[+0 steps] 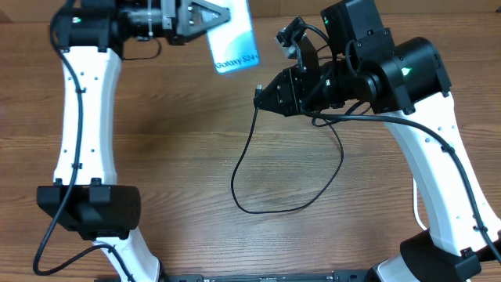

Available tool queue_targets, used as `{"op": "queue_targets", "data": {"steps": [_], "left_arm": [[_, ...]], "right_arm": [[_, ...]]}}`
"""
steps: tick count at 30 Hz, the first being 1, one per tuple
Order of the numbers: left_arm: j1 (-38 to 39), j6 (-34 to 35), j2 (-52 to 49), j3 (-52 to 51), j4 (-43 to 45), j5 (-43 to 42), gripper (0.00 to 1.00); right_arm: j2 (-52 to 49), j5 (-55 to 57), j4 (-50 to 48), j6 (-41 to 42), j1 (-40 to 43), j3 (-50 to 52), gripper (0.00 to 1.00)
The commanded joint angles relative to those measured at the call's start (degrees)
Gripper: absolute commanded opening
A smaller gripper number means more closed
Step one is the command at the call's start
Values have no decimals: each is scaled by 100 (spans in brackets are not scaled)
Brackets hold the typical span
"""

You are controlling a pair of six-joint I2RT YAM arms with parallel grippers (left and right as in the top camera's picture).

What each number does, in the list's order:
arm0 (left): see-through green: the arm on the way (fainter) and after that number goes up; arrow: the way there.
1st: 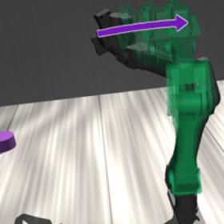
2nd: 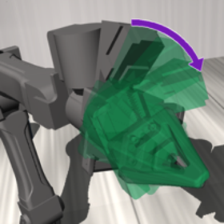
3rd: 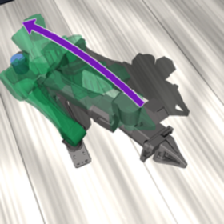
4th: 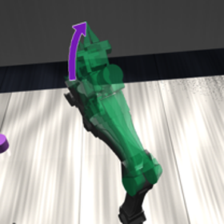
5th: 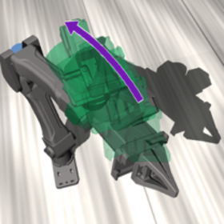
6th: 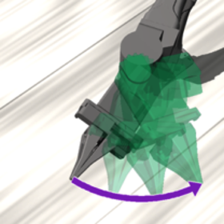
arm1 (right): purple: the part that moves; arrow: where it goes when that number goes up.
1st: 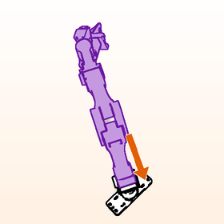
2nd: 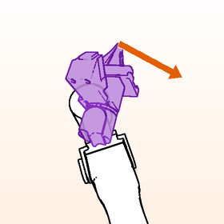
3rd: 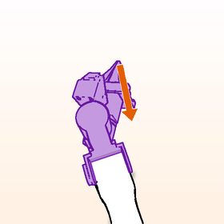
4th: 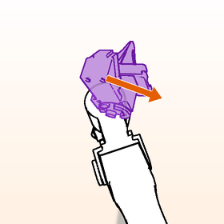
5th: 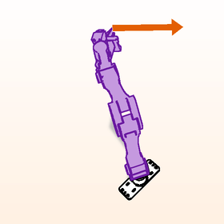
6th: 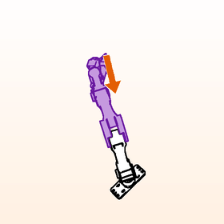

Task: Plug charger to phone and switch on socket

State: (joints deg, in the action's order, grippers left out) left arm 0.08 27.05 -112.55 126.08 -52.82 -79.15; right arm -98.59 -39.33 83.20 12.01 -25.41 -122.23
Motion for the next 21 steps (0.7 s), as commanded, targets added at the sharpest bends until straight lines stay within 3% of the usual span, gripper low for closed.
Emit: {"op": "queue_targets", "data": {"steps": [1, 7, 12, 19, 21], "left_arm": [[-291, -166, 17, 177, -433, 1458, 4], [-348, -824, 17, 177, -1467, 3311, 4], [-339, -957, 17, 177, -2026, 4677, 4], [-339, -1178, 17, 177, -2256, 5215, 4], [-339, -1231, 17, 177, -2282, 5250, 4]], "right_arm": [[46, 516, -68, 251, 35, 109, 4], [42, 1294, -662, 857, 28, 872, 4], [39, 1449, -2173, 1609, 28, 2439, 4], [-162, 2437, -4339, 2481, -129, 4572, 4], [-319, 2726, -4478, 2599, -203, 4800, 4]]}}
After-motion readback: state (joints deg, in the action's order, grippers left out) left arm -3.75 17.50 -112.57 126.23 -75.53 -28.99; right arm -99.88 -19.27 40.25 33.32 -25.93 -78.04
